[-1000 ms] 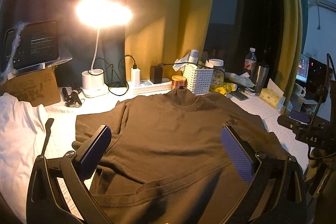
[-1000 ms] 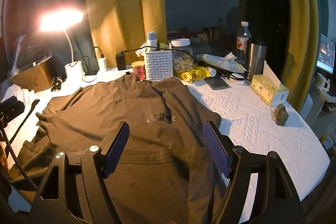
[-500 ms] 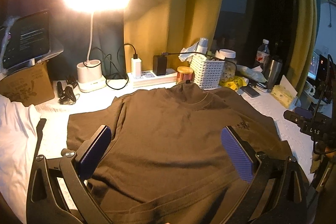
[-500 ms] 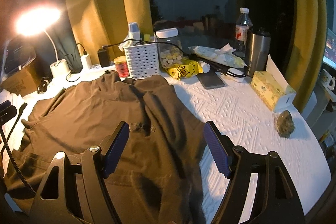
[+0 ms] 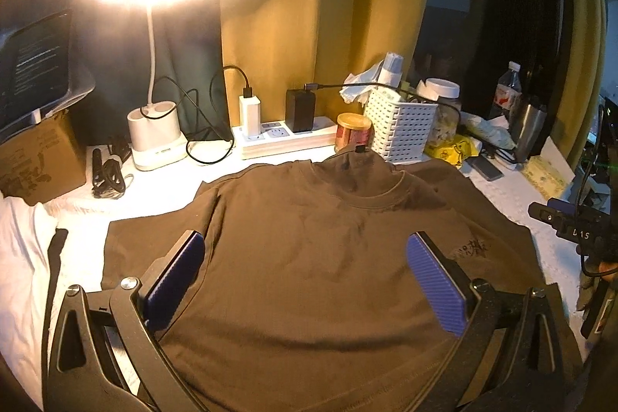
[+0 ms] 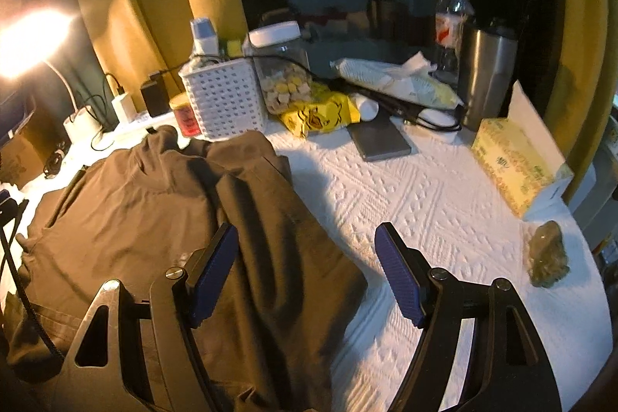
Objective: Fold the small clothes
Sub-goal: 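Move the right gripper to the shirt's sleeve and close on it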
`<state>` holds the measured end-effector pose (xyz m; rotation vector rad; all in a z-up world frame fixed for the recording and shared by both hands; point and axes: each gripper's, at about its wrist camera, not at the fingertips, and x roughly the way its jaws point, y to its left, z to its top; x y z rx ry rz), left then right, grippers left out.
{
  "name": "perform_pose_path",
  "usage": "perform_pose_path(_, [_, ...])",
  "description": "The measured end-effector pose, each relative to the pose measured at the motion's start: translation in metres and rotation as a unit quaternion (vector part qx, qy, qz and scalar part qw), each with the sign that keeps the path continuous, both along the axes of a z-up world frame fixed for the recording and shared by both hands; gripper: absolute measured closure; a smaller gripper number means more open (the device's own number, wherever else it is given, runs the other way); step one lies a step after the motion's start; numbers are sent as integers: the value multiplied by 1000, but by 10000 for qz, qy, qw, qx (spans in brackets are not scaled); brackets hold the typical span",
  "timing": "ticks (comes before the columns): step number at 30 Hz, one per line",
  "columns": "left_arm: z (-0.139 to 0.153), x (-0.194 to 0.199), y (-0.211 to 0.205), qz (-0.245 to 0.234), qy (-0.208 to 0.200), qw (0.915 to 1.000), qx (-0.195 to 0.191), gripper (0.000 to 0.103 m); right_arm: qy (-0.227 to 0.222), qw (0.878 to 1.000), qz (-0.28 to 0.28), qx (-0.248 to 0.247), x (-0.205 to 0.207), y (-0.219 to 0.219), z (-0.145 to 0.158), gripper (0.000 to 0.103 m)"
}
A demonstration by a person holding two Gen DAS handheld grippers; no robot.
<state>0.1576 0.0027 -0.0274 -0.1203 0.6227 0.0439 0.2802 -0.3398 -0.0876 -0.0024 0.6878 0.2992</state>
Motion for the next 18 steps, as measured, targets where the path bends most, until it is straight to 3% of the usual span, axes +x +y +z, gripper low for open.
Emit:
perform_pose_path(10, [-7, 21, 2, 37, 167, 9999, -12, 1, 852, 9963, -145, 26, 38, -12, -41, 27])
perform_pose_path(13, [-5, 21, 5, 65, 128, 9999, -36, 1, 1072, 9942, -91, 76, 42, -10, -50, 31])
perform_pose_path(16, [-5, 19, 9, 81, 111, 9999, -76, 1, 986, 9950, -124, 31, 38, -6, -53, 31])
perform_pose_path(18, [-6, 17, 10, 82, 115, 9999, -96, 1, 954, 9953, -142, 33, 36, -4, -54, 39])
